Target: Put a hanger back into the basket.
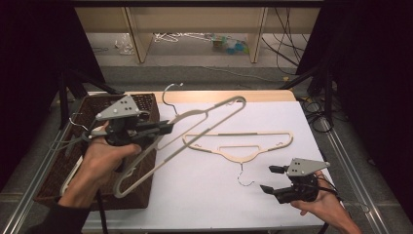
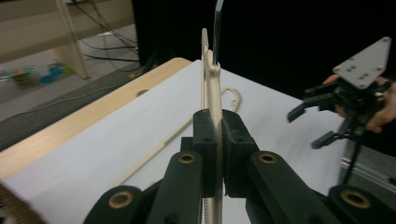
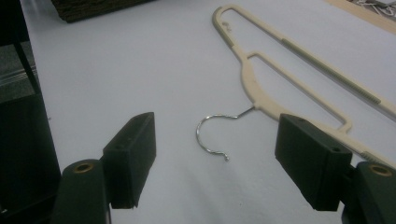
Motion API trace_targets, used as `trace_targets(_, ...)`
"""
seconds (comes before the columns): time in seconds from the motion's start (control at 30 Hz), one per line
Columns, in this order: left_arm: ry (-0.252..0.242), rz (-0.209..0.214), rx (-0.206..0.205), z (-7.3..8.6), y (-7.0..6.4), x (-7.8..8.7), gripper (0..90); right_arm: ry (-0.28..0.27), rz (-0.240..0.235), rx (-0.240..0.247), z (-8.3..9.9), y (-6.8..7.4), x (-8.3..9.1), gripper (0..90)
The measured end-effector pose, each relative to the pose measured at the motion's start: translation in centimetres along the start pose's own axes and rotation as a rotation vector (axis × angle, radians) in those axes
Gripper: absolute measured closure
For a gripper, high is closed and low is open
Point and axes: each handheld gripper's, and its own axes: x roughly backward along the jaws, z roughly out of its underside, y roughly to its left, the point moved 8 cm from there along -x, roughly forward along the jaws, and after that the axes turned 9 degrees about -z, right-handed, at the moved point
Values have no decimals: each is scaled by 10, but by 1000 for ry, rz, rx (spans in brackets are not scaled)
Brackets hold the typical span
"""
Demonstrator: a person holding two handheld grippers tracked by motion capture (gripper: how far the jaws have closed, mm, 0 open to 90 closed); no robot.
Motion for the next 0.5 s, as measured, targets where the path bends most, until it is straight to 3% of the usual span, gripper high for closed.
trace_targets(0.2,26,-93,22,7,39,14,856,3,4,-11,3,0,-2,260)
trace_targets(0.27,27,-104,28,9,45,17,856,4,6,-13,3,0,-2,254)
trace_targets(0.3,22,-136,30,11,58,22,856,4,3,-14,3,1,-3,254)
trace_targets(0.33,22,-136,30,11,58,22,856,4,3,-14,3,1,-3,254)
trace_targets(0.37,-6,-162,7,12,72,27,856,7,-2,-13,4,1,-4,254)
trace_targets(0.47,-19,-199,18,18,94,34,856,12,-2,-21,5,1,-5,254)
trace_targets(0.5,-19,-199,18,18,94,34,856,12,-2,-22,6,2,-5,254)
